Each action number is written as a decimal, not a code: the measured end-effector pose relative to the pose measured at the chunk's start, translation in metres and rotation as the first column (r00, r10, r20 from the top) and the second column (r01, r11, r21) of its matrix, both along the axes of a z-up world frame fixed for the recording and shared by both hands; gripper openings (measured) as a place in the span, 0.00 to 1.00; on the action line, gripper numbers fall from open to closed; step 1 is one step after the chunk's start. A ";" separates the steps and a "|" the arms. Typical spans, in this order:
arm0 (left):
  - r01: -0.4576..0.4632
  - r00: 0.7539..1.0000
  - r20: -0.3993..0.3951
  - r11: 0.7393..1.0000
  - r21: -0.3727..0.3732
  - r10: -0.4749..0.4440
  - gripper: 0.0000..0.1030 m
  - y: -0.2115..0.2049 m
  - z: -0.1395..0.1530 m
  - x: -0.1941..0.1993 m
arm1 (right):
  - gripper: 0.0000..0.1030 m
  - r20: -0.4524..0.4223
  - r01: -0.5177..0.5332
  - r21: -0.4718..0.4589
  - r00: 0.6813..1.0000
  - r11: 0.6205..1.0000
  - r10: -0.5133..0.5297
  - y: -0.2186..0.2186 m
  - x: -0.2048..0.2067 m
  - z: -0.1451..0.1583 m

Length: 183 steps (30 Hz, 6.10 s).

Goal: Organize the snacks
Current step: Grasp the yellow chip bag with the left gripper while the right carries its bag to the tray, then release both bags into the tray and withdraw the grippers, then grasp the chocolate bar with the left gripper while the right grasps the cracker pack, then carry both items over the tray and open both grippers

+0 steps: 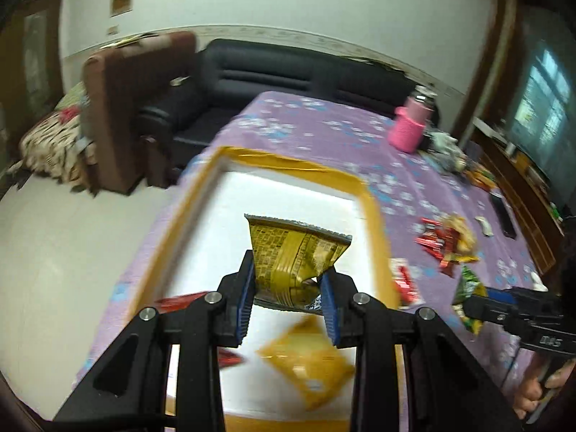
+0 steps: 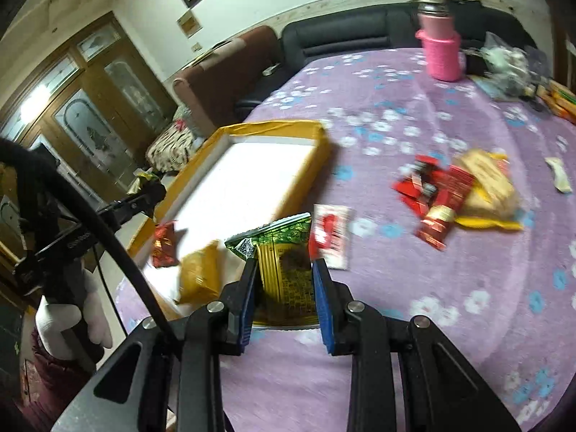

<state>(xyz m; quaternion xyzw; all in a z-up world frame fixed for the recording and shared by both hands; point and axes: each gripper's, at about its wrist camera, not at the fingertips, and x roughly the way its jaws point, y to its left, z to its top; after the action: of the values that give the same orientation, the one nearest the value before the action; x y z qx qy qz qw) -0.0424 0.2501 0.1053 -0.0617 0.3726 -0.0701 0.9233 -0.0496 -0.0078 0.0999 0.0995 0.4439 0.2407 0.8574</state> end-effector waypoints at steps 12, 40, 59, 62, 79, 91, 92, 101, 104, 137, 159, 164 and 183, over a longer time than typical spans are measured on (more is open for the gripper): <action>-0.081 0.985 -0.146 0.995 0.058 0.089 0.34 0.032 -0.046 0.048 | 0.28 -0.051 -0.171 -0.140 0.985 0.975 0.165 0.130 0.049 -0.036; 0.089 0.996 0.043 0.974 -0.206 -0.082 0.92 -0.067 0.013 -0.037 | 0.59 0.176 0.139 -0.168 0.978 0.976 -0.109 -0.028 -0.037 -0.002; 0.229 0.966 -0.095 0.966 -0.120 -0.241 0.92 -0.168 -0.017 -0.052 | 0.61 -0.026 0.441 0.027 0.897 0.897 -0.441 -0.210 0.020 -0.041; 0.217 0.970 -0.094 0.972 -0.087 -0.225 0.92 -0.164 -0.018 -0.055 | 0.61 -0.002 0.385 0.006 0.923 0.923 -0.385 -0.187 0.041 -0.038; 0.264 0.958 -0.093 0.960 -0.091 -0.273 0.87 -0.158 -0.017 -0.053 | 0.31 -0.013 0.341 -0.221 0.936 0.914 -0.352 -0.163 0.099 -0.062; 0.340 0.927 -0.172 0.940 0.005 -0.334 0.53 -0.236 -0.035 0.008 | 0.31 0.001 0.448 0.028 0.894 0.894 -0.448 -0.219 0.040 -0.073; 0.338 0.928 -0.175 0.941 0.020 -0.329 0.53 -0.244 -0.038 0.017 | 0.31 -0.007 0.446 0.041 0.895 0.894 -0.447 -0.222 0.041 -0.074; 0.352 0.925 -0.231 0.909 0.223 -0.302 0.58 -0.296 -0.084 0.073 | 0.31 0.032 0.408 0.057 0.912 0.911 -0.410 -0.221 0.041 -0.064; 0.345 0.933 -0.196 0.908 0.239 -0.303 0.60 -0.298 -0.087 0.078 | 0.31 0.042 0.406 0.066 0.912 0.912 -0.409 -0.221 0.041 -0.062; -0.056 0.990 -0.129 0.997 -0.045 0.050 0.27 -0.019 -0.010 0.049 | 0.30 0.054 0.078 0.115 0.995 0.990 -0.085 -0.071 0.030 -0.007; -0.110 0.982 -0.172 0.974 -0.196 0.077 0.56 0.024 -0.039 0.076 | 0.45 0.016 -0.072 -0.116 0.997 0.991 0.074 0.100 0.074 -0.040; -0.124 0.989 -0.100 0.969 -0.212 0.105 0.76 0.027 -0.014 0.031 | 0.49 0.105 -0.050 -0.096 0.993 0.994 0.060 0.059 0.050 -0.009; -0.061 0.998 -0.033 0.947 -0.316 0.054 0.82 -0.020 -0.009 -0.069 | 0.34 0.002 0.030 -0.277 1.000 0.960 -0.031 0.033 0.050 -0.073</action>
<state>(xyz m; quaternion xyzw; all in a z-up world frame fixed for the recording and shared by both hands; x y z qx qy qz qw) -0.1114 0.2301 0.0966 -0.2209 0.3657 -0.1013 0.8984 0.0002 0.0252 0.0265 -0.0145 0.4726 0.1629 0.8660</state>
